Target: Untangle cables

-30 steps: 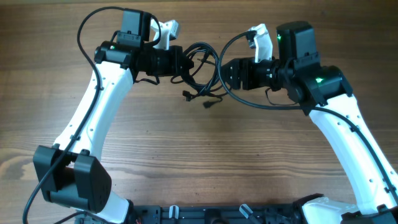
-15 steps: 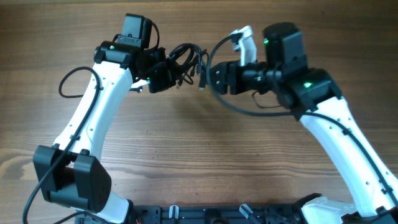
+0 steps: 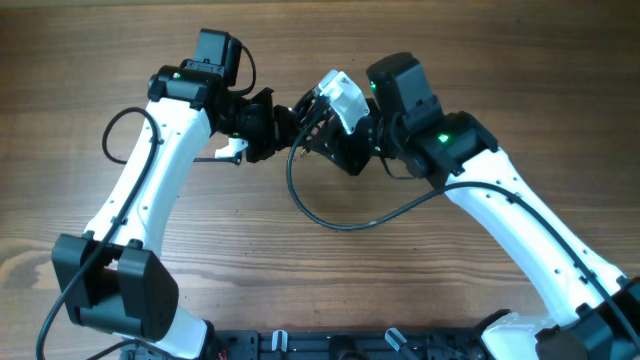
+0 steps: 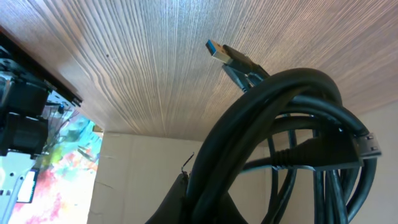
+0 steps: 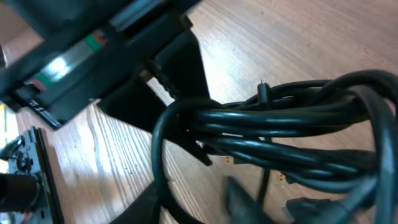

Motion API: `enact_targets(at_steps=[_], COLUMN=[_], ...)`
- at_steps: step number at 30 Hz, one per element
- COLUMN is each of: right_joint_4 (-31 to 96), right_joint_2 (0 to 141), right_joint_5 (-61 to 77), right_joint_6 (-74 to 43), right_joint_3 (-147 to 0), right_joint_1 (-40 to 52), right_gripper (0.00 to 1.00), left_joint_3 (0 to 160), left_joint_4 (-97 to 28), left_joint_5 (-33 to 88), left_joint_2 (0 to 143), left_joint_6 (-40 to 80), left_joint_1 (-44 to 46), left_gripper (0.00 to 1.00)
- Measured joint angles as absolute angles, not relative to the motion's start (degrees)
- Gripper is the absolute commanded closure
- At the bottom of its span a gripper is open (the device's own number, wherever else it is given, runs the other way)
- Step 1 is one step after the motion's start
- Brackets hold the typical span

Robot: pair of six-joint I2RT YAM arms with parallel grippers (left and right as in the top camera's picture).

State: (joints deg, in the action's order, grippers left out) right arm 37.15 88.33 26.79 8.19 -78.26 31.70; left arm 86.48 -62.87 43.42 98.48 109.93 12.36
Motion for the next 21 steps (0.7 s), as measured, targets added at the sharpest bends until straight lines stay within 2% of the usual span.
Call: enact_targets(at_steps=[2, 6, 10, 12, 15, 17, 21], right_joint_4=[37.17, 40.07, 45.45, 47.27, 46.83, 44.49, 34.2], right_joint_2=[89.06, 89.03, 87.31, 83.77, 78.96, 77.71, 77.34], right_joint_5=[26.94, 26.13, 25.21, 24.97, 25.76, 26.33, 27.05], right_joint_6=[8.14, -0.49, -9.26, -11.33, -14.41, -17.78, -23.2], right_joint_3=[-78.26, -78.46, -78.48, -78.48, -78.46, -78.41, -77.97], right_joint_1=[31.75, 31.62, 29.93, 28.27, 26.76, 26.76, 26.79], right_gripper=[0.96, 0.96, 0.96, 0.96, 0.96, 0.96, 0.96], left_joint_3=[86.48, 86.48, 86.48, 86.48, 86.5, 86.5, 86.5], left_joint_4=[-62.89, -63.72, -63.57, -61.41, -57.32, -54.96, -53.95], left_joint_5=[43.55, 41.04, 26.52, 18.55, 13.93, 14.63, 20.49], left_joint_2=[98.48, 98.56, 98.56, 98.56, 98.54, 98.54, 98.54], left_joint_6=[109.69, 109.36, 102.0, 93.14, 73.3, 57.19, 33.47], left_joint_1=[12.36, 12.36, 12.73, 13.08, 13.26, 13.26, 12.84], left_gripper=[0.96, 0.96, 0.96, 0.96, 0.96, 0.96, 0.96])
